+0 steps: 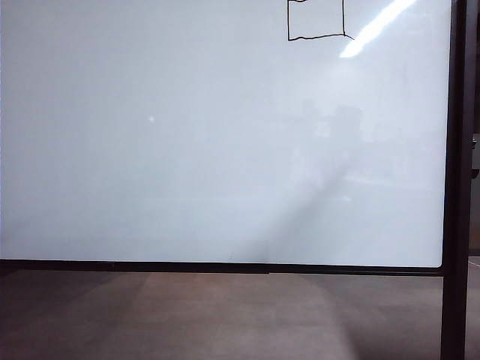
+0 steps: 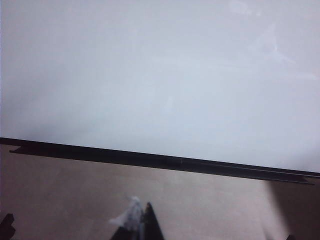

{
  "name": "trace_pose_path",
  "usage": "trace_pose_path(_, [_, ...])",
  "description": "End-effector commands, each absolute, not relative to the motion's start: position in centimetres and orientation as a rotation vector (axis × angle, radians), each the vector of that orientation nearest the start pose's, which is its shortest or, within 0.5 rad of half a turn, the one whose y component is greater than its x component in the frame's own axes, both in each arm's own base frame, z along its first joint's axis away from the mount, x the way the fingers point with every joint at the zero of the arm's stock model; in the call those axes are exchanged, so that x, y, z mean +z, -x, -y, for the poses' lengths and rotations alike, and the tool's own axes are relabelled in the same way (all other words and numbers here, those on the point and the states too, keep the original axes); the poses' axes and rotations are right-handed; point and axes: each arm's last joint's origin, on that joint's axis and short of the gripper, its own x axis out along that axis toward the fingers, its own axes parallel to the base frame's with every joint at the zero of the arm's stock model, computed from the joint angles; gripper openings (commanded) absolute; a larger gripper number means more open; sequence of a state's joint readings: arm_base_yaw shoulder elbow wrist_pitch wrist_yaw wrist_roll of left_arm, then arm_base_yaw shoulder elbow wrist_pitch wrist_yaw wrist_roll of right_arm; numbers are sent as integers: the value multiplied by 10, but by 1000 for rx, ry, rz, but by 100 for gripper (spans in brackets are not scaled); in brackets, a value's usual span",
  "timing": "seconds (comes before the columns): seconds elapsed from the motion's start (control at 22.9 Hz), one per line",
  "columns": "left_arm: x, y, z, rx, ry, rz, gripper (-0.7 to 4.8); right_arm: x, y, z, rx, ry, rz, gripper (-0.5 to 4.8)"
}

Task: Reach to the right to find the marker pen, pick it up, and write the number 8 on the whiteboard.

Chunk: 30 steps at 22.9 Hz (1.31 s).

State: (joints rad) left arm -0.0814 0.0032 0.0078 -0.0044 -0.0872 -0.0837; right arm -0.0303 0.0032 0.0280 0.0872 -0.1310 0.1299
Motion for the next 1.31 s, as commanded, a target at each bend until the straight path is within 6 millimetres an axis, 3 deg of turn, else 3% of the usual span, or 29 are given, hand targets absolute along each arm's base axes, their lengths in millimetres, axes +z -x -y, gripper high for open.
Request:
trace_pose_path(0.04, [167, -97, 5, 6, 87, 11, -5, 184, -95, 0, 104, -110, 123, -5])
trace_pose_path(0.61, [167, -97, 5, 6, 87, 11, -5, 175, -95, 1, 81, -94, 29, -5])
trace_pose_path(1.31, [167, -97, 5, 6, 87, 11, -5, 178, -95, 1, 85, -91, 57, -5])
